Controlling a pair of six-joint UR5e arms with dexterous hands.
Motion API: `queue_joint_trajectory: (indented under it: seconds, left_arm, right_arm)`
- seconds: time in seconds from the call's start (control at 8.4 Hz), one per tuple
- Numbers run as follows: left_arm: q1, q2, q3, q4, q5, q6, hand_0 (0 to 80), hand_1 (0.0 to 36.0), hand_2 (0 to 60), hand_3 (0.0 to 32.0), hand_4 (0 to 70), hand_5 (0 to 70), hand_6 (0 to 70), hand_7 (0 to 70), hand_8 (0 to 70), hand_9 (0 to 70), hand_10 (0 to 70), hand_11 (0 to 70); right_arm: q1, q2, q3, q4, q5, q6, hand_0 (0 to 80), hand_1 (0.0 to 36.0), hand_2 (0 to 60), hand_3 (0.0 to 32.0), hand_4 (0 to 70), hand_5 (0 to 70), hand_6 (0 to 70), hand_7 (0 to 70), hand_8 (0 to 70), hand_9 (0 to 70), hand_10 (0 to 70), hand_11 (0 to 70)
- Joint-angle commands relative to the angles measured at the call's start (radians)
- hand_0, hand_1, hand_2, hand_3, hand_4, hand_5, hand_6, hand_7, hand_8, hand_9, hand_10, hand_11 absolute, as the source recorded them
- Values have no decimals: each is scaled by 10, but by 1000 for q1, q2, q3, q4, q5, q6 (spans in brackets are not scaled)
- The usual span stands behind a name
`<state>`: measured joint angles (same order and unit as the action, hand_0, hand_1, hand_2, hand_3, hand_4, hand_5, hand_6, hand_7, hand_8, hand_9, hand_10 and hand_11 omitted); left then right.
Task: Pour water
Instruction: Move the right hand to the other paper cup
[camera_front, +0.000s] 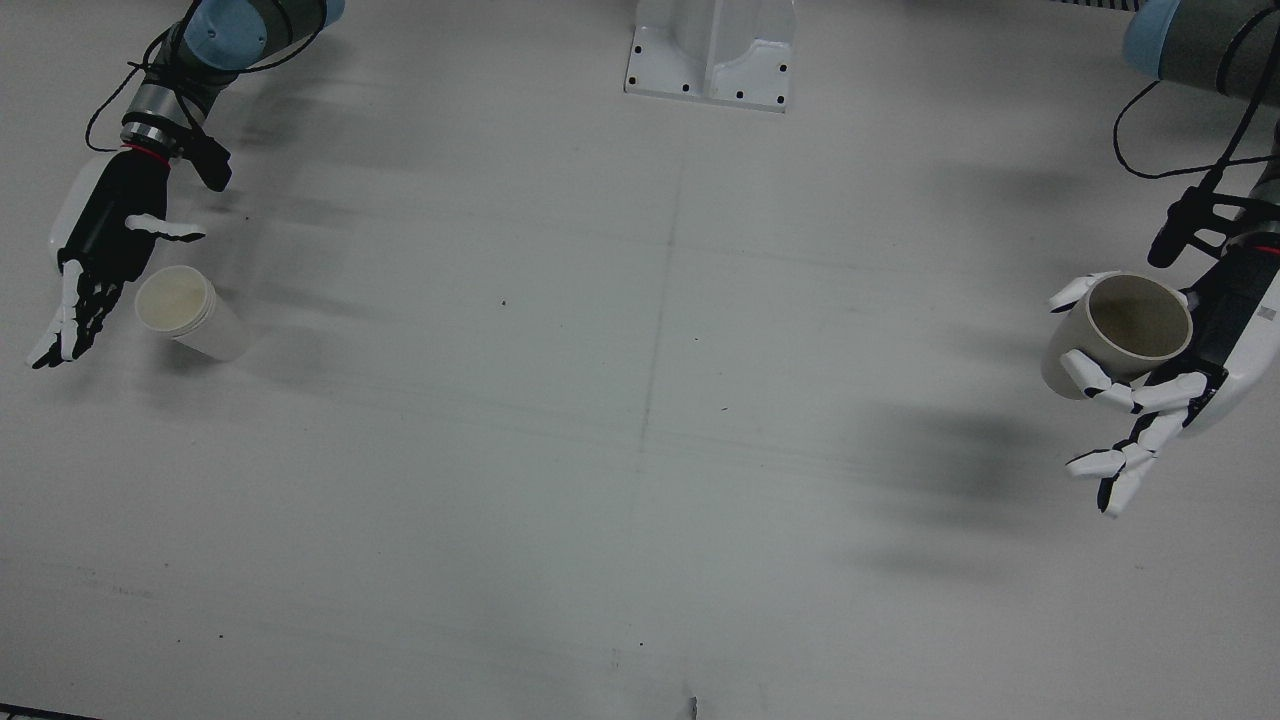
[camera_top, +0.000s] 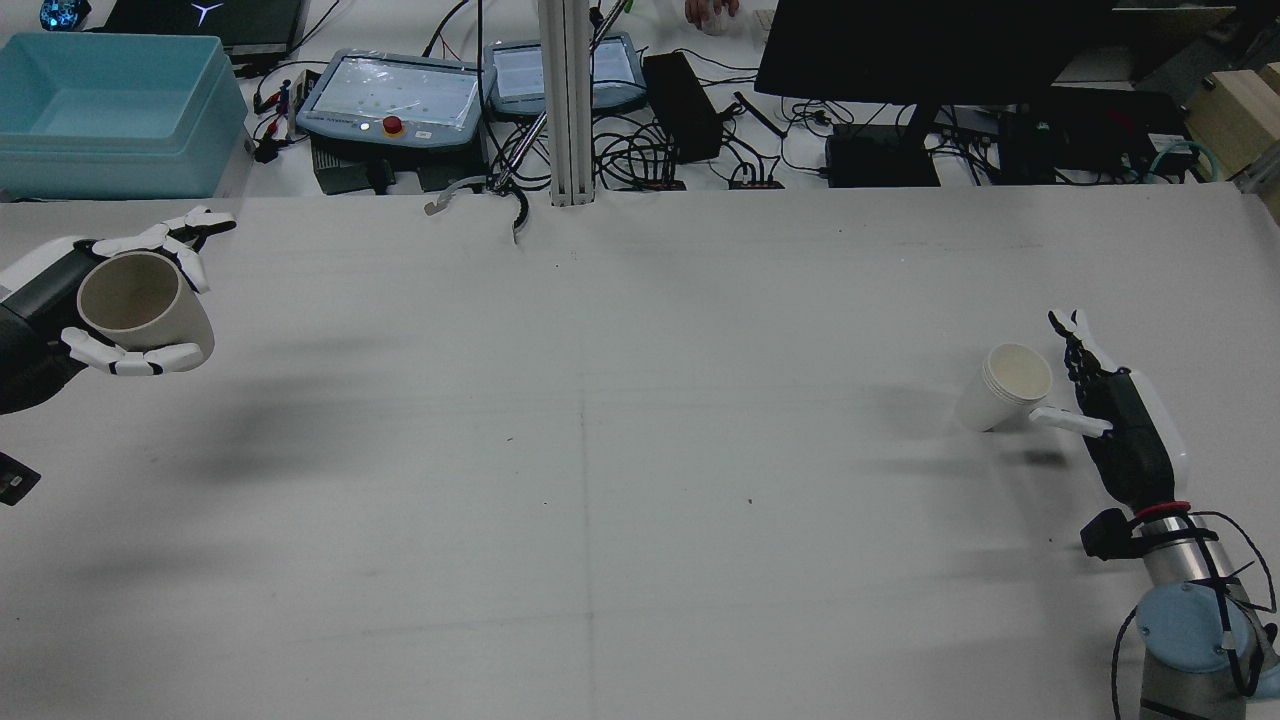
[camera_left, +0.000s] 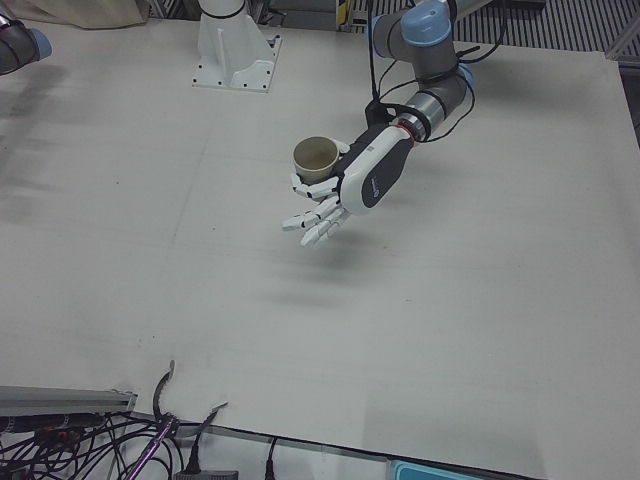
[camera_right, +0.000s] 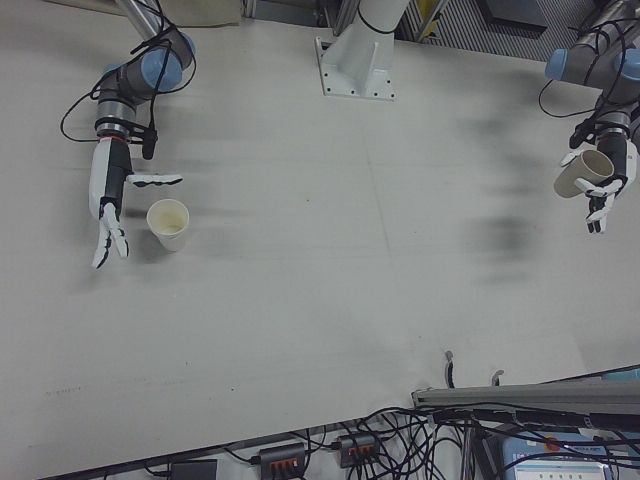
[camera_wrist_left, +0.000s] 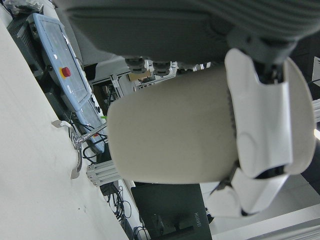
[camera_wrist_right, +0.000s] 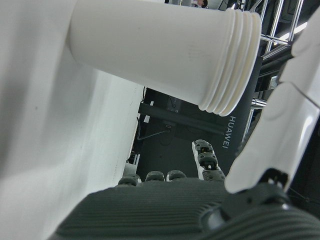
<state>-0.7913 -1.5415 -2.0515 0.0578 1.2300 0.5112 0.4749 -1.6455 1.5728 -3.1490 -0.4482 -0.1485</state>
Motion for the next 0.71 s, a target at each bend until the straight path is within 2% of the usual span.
queue_joint_trajectory:
  seconds: [0.0, 0.48, 0.6]
  left_arm:
    - [1, 14, -1, -1, -1, -8, 548, 360, 600, 0, 548, 700, 90, 201, 24, 54, 21, 53]
    - [4, 27, -2, -3, -1, -10, 551, 360, 600, 0, 546, 700, 88, 198, 23, 54, 20, 54]
    - [4, 27, -1, -3, -1, -8, 549, 360, 600, 0, 543, 700, 86, 196, 24, 55, 21, 55]
  right_arm:
    - [-24, -8, -17, -17, 19, 24, 503, 139, 2, 0, 70, 78, 0, 0, 0, 0, 0, 0]
    - [-19, 6, -23, -57, 8, 14, 523, 156, 5, 0, 98, 93, 0, 0, 0, 0, 0, 0]
    - [-16, 24, -27, -57, -12, 6, 517, 154, 16, 0, 105, 94, 0, 9, 0, 0, 0, 0]
